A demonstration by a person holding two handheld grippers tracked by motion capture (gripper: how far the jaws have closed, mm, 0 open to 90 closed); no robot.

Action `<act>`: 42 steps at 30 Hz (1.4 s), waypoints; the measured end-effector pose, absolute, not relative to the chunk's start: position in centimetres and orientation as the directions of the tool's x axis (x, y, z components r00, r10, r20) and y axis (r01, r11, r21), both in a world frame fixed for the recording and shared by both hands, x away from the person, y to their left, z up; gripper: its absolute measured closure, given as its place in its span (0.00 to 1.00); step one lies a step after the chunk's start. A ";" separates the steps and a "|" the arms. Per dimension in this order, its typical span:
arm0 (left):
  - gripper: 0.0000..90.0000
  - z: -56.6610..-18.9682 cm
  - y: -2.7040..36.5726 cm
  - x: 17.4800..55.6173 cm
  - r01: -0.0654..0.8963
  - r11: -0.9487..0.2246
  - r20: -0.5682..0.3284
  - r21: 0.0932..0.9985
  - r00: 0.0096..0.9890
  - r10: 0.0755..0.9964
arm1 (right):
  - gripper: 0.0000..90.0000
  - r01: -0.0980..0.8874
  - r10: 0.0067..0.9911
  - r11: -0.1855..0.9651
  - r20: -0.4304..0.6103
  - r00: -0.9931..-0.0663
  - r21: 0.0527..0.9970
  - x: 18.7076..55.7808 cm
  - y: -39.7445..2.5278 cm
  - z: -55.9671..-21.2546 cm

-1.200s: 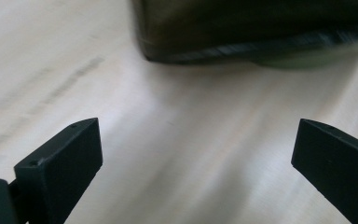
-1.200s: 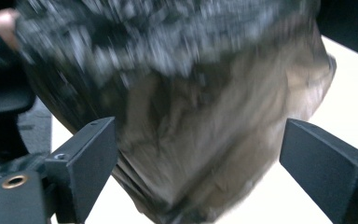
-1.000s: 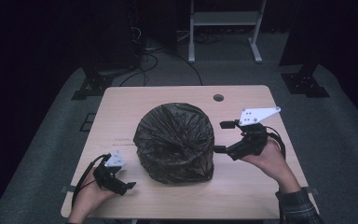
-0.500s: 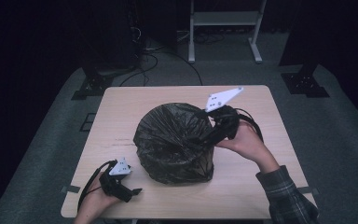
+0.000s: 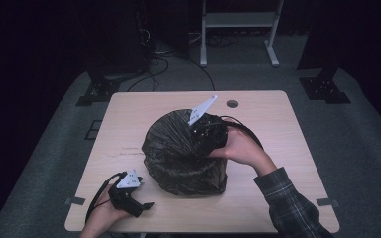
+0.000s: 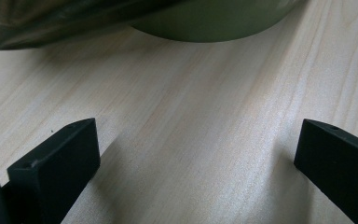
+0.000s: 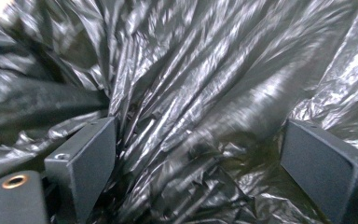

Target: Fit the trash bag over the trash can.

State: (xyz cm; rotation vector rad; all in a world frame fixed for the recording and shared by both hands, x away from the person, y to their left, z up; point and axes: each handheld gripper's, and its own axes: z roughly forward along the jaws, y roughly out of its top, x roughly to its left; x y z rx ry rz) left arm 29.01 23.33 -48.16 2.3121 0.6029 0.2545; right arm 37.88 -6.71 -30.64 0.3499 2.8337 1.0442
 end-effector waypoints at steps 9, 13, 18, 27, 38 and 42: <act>0.00 -48.3 23.3 28.9 0.345 -0.623 0.011 0.703 0.870 0.494 | 0.13 0.175 0.228 0.847 -0.044 -0.973 0.503 37.5 -5.1 -32.0; 0.00 -48.4 23.3 28.8 0.343 -0.613 0.009 0.711 0.868 0.496 | 0.14 0.194 0.236 0.865 -0.034 -0.971 0.463 37.5 -4.8 -32.1; 0.00 -48.4 23.3 28.8 0.344 -0.612 0.008 0.712 0.868 0.497 | 0.14 0.218 0.235 0.900 0.002 -0.972 0.378 37.8 -4.3 -32.4; 0.00 -48.4 23.3 28.8 0.344 -0.613 0.009 0.712 0.868 0.497 | 0.13 0.189 0.230 0.844 -0.021 -0.973 0.502 37.5 -5.3 -30.6; 0.00 -48.4 23.3 28.8 0.345 -0.612 0.009 0.711 0.867 0.499 | 0.12 0.105 0.216 0.727 -0.081 -0.973 0.679 37.7 -3.4 -25.8; 0.00 -48.4 23.3 28.8 0.345 -0.612 0.009 0.711 0.867 0.499 | 0.11 0.127 0.220 0.742 -0.060 -0.974 0.658 38.4 -1.6 -26.9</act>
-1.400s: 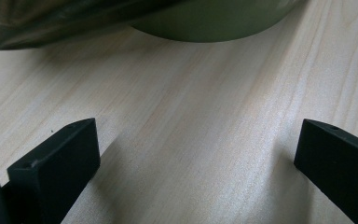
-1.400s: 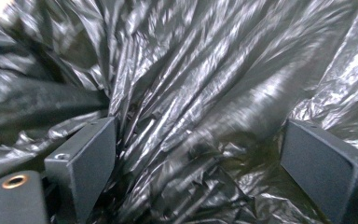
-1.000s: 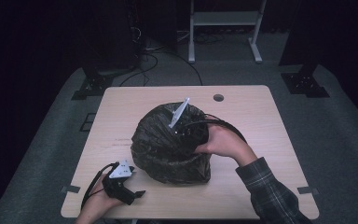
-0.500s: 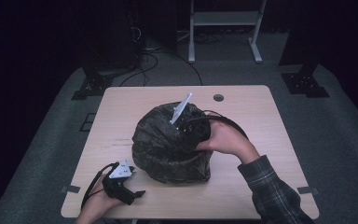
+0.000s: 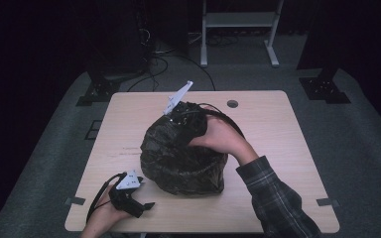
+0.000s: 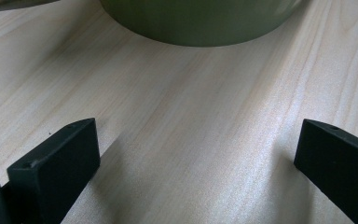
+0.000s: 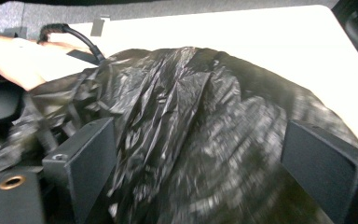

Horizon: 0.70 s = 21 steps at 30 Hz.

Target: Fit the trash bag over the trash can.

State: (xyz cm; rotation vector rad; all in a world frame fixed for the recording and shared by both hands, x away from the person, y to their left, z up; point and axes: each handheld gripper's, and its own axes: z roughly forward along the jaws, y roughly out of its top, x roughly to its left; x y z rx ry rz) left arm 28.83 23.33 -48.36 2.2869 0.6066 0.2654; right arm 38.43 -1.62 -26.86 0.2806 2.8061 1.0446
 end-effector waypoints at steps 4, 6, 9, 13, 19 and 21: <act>0.00 -48.4 23.3 28.8 0.345 -0.613 0.009 0.711 0.867 0.498 | 0.05 0.139 0.224 0.760 -0.055 -0.973 0.634 39.1 0.0 -28.4; 0.00 -48.4 23.3 28.8 0.345 -0.613 0.009 0.711 0.867 0.498 | 0.03 0.147 0.225 0.773 -0.051 -0.973 0.618 39.3 0.8 -29.1; 0.00 -48.4 23.3 28.8 0.345 -0.613 0.009 0.711 0.867 0.498 | 0.02 0.154 0.222 0.786 -0.041 -0.974 0.599 39.5 1.6 -30.1; 0.00 -48.4 23.3 28.8 0.345 -0.613 0.009 0.711 0.867 0.498 | 0.00 0.172 0.223 0.794 -0.016 -0.975 0.583 39.7 2.3 -31.2; 0.00 -48.4 23.3 28.8 0.345 -0.612 0.008 0.712 0.867 0.499 | 0.00 0.180 0.223 0.825 -0.016 -0.975 0.536 39.9 3.2 -32.7; 0.00 -48.4 23.3 28.8 0.345 -0.611 0.008 0.712 0.867 0.499 | 0.00 0.190 0.227 0.825 -0.004 -0.974 0.532 40.0 3.2 -32.8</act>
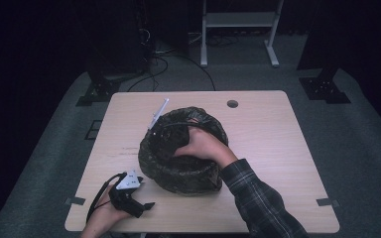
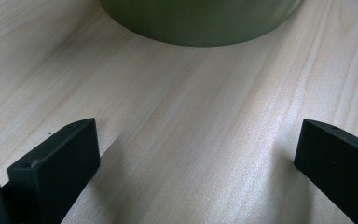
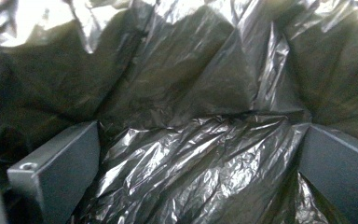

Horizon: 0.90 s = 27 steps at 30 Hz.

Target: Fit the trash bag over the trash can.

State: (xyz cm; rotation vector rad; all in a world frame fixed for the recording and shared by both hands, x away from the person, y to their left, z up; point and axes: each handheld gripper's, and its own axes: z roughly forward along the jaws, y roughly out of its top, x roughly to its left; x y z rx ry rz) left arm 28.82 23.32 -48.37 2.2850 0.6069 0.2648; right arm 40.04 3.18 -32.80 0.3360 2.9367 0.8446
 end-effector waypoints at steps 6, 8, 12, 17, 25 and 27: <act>0.00 -48.4 23.3 28.8 0.345 -0.612 0.009 0.712 0.866 0.500 | 0.00 0.202 0.233 0.816 0.013 -0.972 0.542 40.2 2.9 -32.4; 0.00 -48.4 23.3 28.8 0.345 -0.612 0.009 0.712 0.866 0.499 | 0.00 0.206 0.244 0.805 0.005 -0.970 0.556 40.3 2.3 -31.9; 0.00 -48.4 23.3 28.8 0.345 -0.612 0.009 0.711 0.866 0.499 | 0.00 0.244 0.301 0.800 -0.015 -0.954 0.548 41.1 0.6 -31.0; 0.00 -48.4 23.3 28.8 0.345 -0.612 0.009 0.712 0.867 0.499 | 0.00 0.292 0.360 0.795 -0.026 -0.932 0.531 42.2 -0.9 -30.8; 0.00 -48.4 23.3 28.8 0.345 -0.612 0.009 0.712 0.866 0.499 | 0.00 0.280 0.351 0.785 -0.024 -0.936 0.552 41.8 -0.9 -30.3; 0.00 -48.4 23.3 28.8 0.345 -0.613 0.009 0.711 0.867 0.498 | 0.00 0.266 0.342 0.769 -0.022 -0.939 0.581 41.2 -1.3 -29.6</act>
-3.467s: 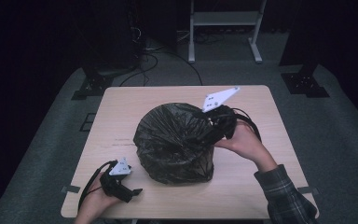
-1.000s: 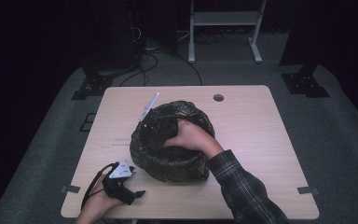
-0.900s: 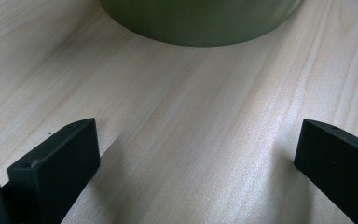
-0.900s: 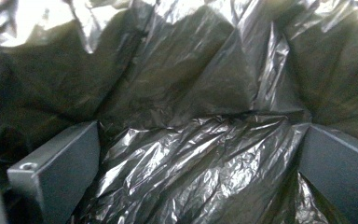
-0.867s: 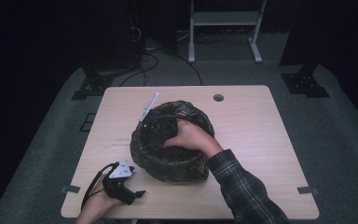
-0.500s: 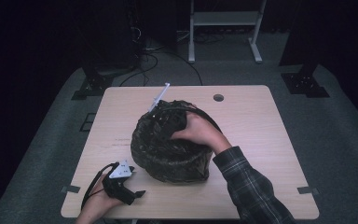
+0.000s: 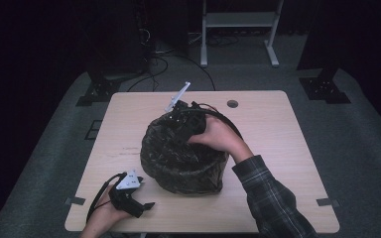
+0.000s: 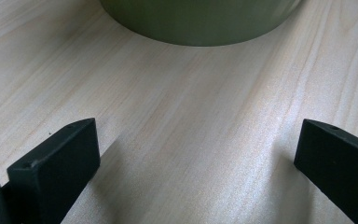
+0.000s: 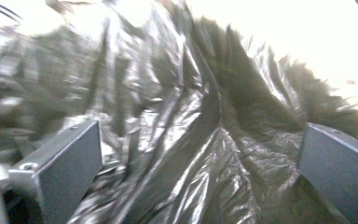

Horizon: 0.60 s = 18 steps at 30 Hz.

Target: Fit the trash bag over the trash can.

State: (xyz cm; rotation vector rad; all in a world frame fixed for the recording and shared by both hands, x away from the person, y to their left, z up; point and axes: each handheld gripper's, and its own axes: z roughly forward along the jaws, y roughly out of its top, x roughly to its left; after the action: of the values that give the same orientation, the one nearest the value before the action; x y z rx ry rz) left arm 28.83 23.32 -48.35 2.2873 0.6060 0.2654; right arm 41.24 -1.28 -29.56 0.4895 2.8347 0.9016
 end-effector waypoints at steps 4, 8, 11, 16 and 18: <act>0.00 -48.4 23.3 28.8 0.344 -0.614 0.010 0.711 0.867 0.497 | 0.00 0.238 0.331 0.741 -0.033 -0.943 0.628 40.4 -2.4 -28.1; 0.00 -48.4 23.3 28.9 0.344 -0.613 0.010 0.711 0.867 0.497 | 0.00 0.229 0.328 0.705 -0.023 -0.944 0.672 39.5 -4.2 -26.8; 0.00 -48.4 23.3 28.9 0.343 -0.613 0.010 0.711 0.868 0.497 | 0.00 0.226 0.328 0.672 -0.010 -0.944 0.706 38.9 -5.5 -26.2; 0.00 -48.4 23.3 28.9 0.343 -0.613 0.010 0.712 0.868 0.497 | 0.00 0.228 0.347 0.616 0.000 -0.938 0.754 37.5 -8.1 -25.5; 0.00 -48.4 23.3 28.9 0.343 -0.613 0.010 0.712 0.868 0.497 | 0.00 0.226 0.353 0.607 -0.004 -0.936 0.762 37.0 -9.0 -25.4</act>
State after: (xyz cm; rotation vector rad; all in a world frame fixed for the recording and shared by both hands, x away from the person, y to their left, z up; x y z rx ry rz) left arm 28.87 23.31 -48.36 2.2872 0.6038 0.2662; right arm 37.01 -9.01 -25.43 0.4855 2.6756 1.2370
